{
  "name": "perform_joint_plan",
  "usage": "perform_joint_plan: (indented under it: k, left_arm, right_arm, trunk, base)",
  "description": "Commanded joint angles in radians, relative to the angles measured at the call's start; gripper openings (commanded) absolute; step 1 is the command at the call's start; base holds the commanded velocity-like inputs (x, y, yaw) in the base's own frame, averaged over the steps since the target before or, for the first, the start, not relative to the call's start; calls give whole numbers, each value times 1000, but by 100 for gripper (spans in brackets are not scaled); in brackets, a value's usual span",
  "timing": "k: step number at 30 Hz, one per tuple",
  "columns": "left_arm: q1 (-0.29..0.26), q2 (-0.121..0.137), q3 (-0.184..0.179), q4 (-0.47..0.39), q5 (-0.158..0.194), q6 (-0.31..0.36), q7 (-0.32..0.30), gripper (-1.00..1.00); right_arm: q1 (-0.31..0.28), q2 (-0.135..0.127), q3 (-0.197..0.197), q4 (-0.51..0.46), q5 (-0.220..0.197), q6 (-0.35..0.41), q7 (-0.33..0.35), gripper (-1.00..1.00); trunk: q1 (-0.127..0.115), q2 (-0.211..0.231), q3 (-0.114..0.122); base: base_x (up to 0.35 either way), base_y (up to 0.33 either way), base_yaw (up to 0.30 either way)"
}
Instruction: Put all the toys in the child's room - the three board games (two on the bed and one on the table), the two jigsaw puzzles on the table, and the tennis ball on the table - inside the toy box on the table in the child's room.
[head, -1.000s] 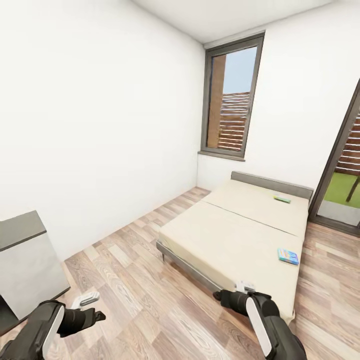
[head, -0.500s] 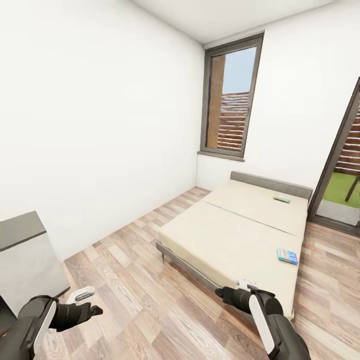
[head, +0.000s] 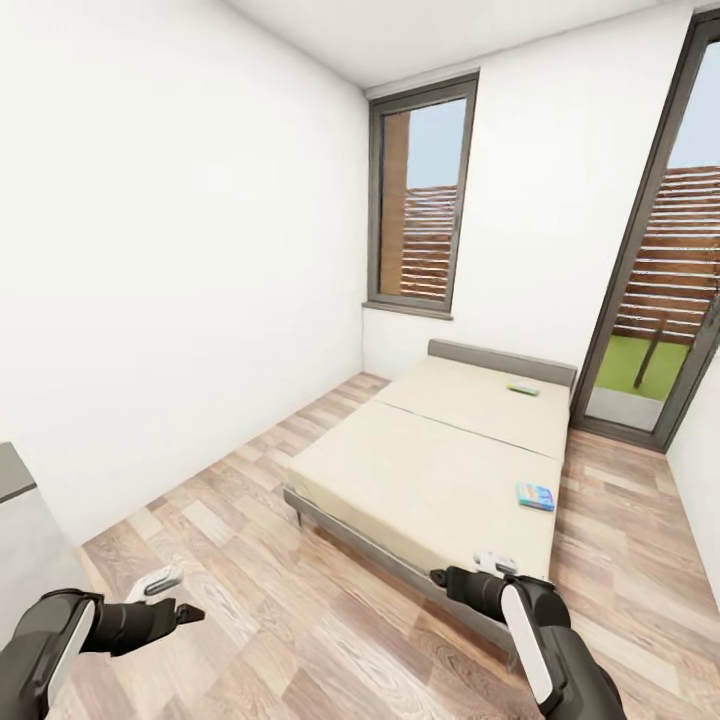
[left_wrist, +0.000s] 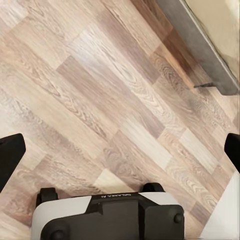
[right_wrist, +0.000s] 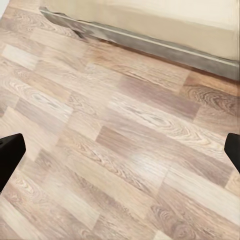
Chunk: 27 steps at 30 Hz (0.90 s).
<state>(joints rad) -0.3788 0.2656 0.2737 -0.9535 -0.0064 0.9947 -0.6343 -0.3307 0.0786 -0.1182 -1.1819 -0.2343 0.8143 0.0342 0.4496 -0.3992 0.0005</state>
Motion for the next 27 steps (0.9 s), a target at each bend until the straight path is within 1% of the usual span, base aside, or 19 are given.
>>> perform_joint_plan:
  k: [1, 5, 8, 22, 27]
  left_arm:
    - [0, 2, 2, -1, -2, 6, -13, 100]
    - [0, 8, 2, -1, -4, 5, -37, 100]
    - [0, 9, 2, -1, -3, 4, -43, 100]
    - [0, 10, 2, -1, 3, 3, -50, 100]
    - [0, 10, 2, -1, 3, 3, -51, 100]
  right_arm:
    - [-1, 1, -3, -1, 0, 5, 5, 100]
    - [-1, 1, -4, -2, -2, 5, 10, 100]
    - [-1, 1, -4, -1, -3, 5, 11, 100]
    - [-1, 1, -9, -1, -3, 5, 13, 100]
    - [-1, 0, -11, 5, -3, 5, 13, 100]
  trunk:
    - [0, -1, 0]
    - [0, -1, 0]
    - [0, -1, 0]
    - [0, -1, 0]
    - [0, -1, 0]
  base:
    - [0, 0, -275]
    - [0, 0, -278]
    - [0, 0, -280]
    - [2, 0, -281]
    - [96, 0, -273]
